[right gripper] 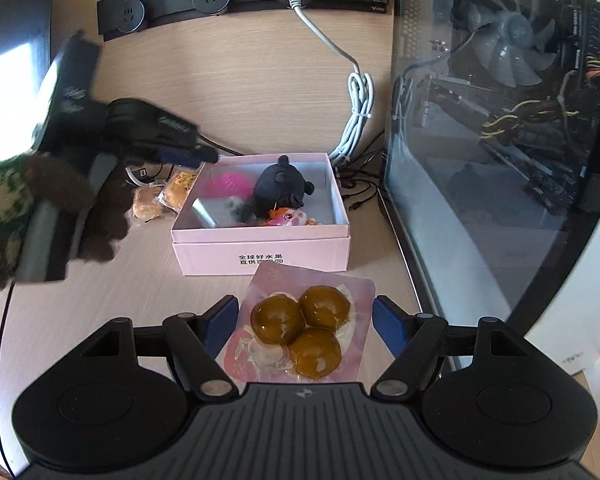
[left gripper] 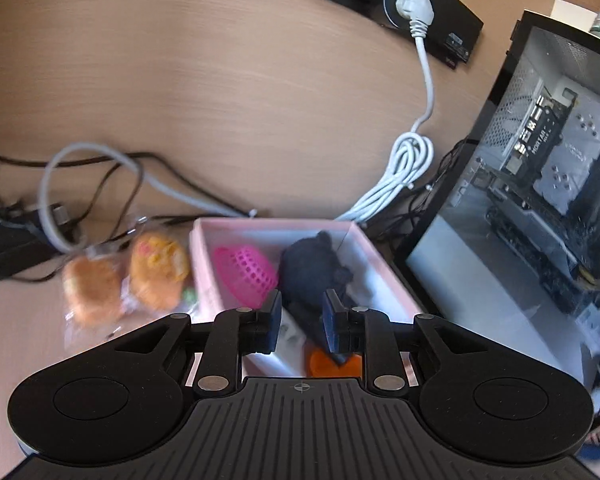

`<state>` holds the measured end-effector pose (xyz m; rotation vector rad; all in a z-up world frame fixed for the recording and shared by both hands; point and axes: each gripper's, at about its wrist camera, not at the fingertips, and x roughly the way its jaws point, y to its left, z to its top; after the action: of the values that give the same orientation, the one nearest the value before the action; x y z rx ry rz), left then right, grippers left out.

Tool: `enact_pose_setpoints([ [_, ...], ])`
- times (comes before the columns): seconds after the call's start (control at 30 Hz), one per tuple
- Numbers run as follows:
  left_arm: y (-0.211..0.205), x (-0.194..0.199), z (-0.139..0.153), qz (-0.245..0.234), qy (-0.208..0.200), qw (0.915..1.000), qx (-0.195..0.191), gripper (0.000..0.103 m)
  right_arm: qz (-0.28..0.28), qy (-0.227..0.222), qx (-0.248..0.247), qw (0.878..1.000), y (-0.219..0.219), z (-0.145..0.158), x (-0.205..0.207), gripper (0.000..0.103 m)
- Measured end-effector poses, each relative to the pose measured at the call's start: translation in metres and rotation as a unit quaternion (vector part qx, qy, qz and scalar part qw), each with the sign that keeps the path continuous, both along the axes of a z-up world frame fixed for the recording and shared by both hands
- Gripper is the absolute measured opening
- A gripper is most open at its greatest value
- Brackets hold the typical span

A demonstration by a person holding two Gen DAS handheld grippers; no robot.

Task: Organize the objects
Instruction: 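Drop the cylinder into the pink box with the left tool while the right tool drops the candies in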

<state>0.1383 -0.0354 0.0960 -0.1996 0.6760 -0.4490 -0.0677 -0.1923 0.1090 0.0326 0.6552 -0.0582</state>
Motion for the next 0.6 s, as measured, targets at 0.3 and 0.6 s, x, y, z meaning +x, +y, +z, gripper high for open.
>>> enact_pose_setpoints([
  [0.3, 0.058, -0.087, -0.033, 0.024, 0.071, 0.9968, 0.028, 0.024, 0.052, -0.055, -0.020, 0.997, 0.001, 0.031, 0.073, 0.074],
  [0.6, 0.110, -0.112, -0.061, 0.086, 0.134, 0.9866, 0.037, 0.024, 0.067, -0.003, -0.038, 0.997, 0.018, 0.019, 0.177, 0.085],
])
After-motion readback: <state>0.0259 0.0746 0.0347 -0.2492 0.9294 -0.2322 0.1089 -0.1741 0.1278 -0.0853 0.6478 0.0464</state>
